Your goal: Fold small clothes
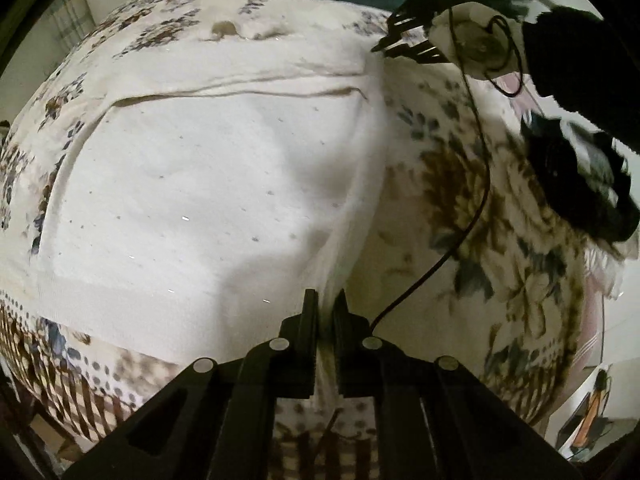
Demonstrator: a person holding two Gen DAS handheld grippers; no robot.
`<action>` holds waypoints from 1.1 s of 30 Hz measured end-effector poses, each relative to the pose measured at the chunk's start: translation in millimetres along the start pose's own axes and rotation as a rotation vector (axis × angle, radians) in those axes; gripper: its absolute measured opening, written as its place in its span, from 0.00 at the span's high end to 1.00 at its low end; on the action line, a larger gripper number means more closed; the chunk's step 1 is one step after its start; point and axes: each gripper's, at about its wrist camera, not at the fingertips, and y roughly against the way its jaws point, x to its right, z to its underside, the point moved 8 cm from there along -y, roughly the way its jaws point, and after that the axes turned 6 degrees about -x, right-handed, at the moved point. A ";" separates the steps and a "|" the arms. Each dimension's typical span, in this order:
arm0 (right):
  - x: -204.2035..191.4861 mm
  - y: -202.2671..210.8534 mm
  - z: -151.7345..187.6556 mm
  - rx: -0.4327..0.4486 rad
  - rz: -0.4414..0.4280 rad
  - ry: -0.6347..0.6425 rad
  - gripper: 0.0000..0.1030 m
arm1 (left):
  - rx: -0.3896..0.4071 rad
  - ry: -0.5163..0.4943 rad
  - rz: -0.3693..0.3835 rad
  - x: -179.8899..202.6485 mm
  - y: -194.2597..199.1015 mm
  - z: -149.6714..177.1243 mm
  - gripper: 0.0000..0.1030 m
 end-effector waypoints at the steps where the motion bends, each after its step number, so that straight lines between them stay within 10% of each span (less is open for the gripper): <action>1: -13.4 5.7 0.3 0.011 0.030 0.015 0.92 | 0.012 0.012 0.014 -8.7 4.6 -1.9 0.96; 10: -216.8 20.7 18.2 0.061 0.262 0.219 0.92 | 0.089 0.176 0.112 -139.1 62.0 -8.1 0.96; 20: -431.8 -151.2 51.4 0.013 0.513 0.433 0.93 | 0.086 0.432 0.127 -312.9 66.9 12.7 0.97; 29: -448.2 -292.3 54.6 -0.054 0.723 0.455 0.89 | -0.039 0.590 0.247 -388.6 0.0 57.9 0.99; 33: -430.3 -288.2 72.8 -0.098 0.589 0.376 0.67 | -0.048 0.633 0.293 -401.0 -2.6 61.8 0.84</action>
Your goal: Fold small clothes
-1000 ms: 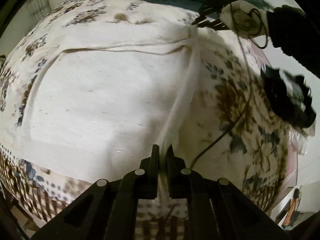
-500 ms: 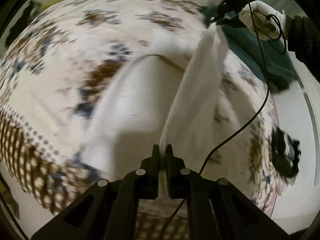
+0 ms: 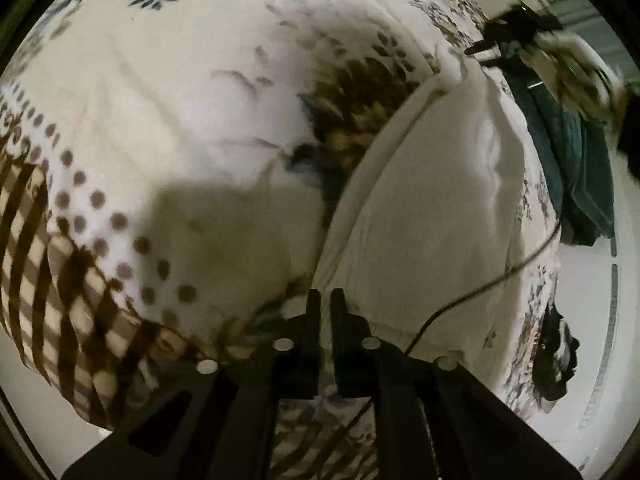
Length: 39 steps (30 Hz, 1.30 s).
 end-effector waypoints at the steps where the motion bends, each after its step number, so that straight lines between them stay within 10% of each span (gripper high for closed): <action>1: 3.4 2.1 10.9 -0.004 -0.046 -0.015 0.60 | -0.005 -0.009 0.007 2.8 -0.4 -0.8 0.72; 3: 17.5 8.4 50.6 -0.011 -0.142 -0.043 0.49 | 0.002 -0.026 0.032 8.0 0.2 -4.2 0.39; 10: 104.2 -12.3 257.4 -0.096 -0.221 -0.151 0.49 | -0.019 -0.112 -0.005 33.4 -24.0 -21.2 0.39; 13: 144.9 -60.5 355.6 -0.221 -0.300 -0.383 0.48 | -0.054 -0.195 -0.121 35.0 -45.1 -23.0 0.57; 14: 153.0 -79.9 385.7 -0.271 -0.360 -0.471 0.48 | -0.063 -0.216 -0.164 34.2 -49.4 -23.4 0.86; 16: 160.2 -108.1 422.0 -0.311 -0.489 -0.617 0.48 | -0.057 -0.249 -0.193 35.4 -50.4 -24.5 0.90; 17: 161.3 -119.1 432.3 -0.292 -0.586 -0.697 0.49 | -0.039 -0.267 -0.209 37.0 -46.0 -25.0 0.91; 20: 164.9 -126.0 446.4 -0.181 -0.693 -0.803 0.95 | -0.018 -0.280 -0.209 40.8 -32.6 -22.4 0.92; 29: 144.0 -131.6 542.3 -0.195 -0.520 -0.706 0.98 | -0.010 -0.335 -0.205 44.0 -3.4 -7.0 0.93; 39: 91.9 -173.5 547.9 -0.268 -0.430 -0.566 0.97 | -0.105 -0.282 -0.179 6.4 -35.4 -20.8 0.88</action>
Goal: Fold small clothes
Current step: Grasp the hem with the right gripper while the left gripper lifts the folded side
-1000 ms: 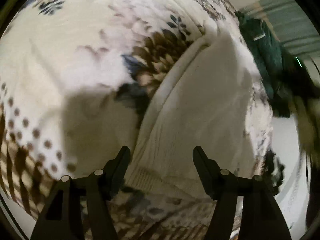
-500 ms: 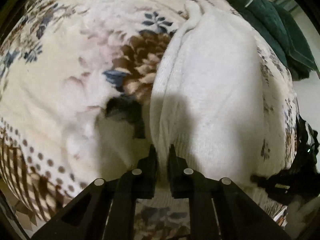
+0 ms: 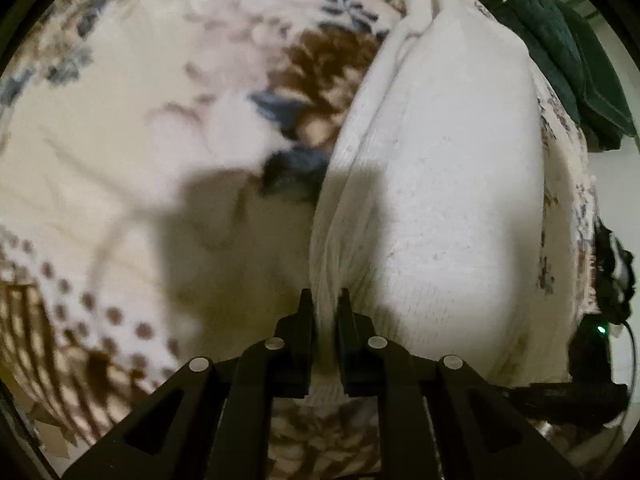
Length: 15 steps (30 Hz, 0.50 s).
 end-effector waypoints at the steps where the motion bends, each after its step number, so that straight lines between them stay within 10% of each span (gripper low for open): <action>1: -3.1 -1.6 -0.5 -0.009 0.027 0.028 0.96 | -0.005 0.009 0.016 -0.6 2.0 -0.3 0.88; 4: -20.5 1.3 2.5 -0.073 0.036 0.100 0.76 | -0.031 0.036 0.041 -4.5 10.3 1.1 0.71; 6: -21.6 5.7 9.5 -0.110 0.034 0.120 0.42 | -0.038 0.049 0.051 -10.6 17.8 3.1 0.52; 12: -24.6 61.9 -5.8 -0.024 0.063 0.131 0.41 | -0.006 0.020 0.019 -26.4 34.0 -4.3 0.48; 15: -54.6 92.6 -32.5 0.027 0.054 0.184 0.41 | 0.011 -0.027 -0.155 -46.2 24.0 -15.2 0.48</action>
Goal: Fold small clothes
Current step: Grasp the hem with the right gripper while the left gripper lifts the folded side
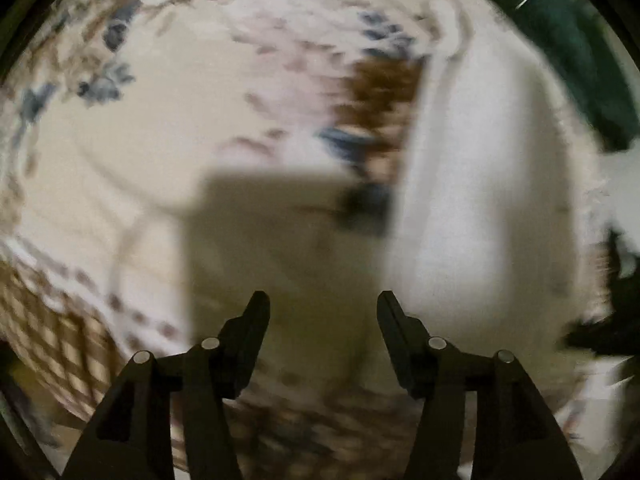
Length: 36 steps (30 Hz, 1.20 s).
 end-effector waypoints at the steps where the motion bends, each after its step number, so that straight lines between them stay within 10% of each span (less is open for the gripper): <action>1: -11.1 6.6 -12.1 0.017 -0.002 0.016 0.41 | 0.000 -0.008 -0.079 -11.2 -10.1 -2.3 0.48; 4: -46.8 30.4 -60.1 0.058 0.026 0.075 0.41 | -0.022 -0.001 -0.063 -23.2 -39.1 -5.0 0.41; 6: -64.8 41.4 -83.1 0.076 0.038 0.087 0.41 | 0.026 0.036 0.033 -17.7 -43.4 -10.1 0.01; 13: -120.5 91.9 -165.8 0.127 0.039 0.132 0.41 | 0.018 0.069 -0.017 -6.3 -43.7 -13.6 0.00; 21: -235.7 115.9 -307.7 0.269 0.140 0.245 0.41 | 0.196 0.037 0.153 33.6 30.1 -39.7 0.05; 23: -254.1 105.9 -345.0 0.262 0.225 0.255 0.41 | 0.190 -0.041 0.126 52.9 21.2 -45.8 0.19; 26: -263.0 91.9 -372.9 0.237 0.366 0.263 0.56 | 0.098 -0.134 0.049 78.5 -13.3 -47.2 0.91; 27: -264.8 92.1 -371.7 0.255 0.395 0.284 0.92 | 0.088 -0.144 0.054 80.1 -16.3 -41.7 0.93; 36: -302.2 139.5 -351.6 0.369 0.393 0.324 0.92 | 0.156 -0.104 0.181 65.4 18.2 -23.4 0.96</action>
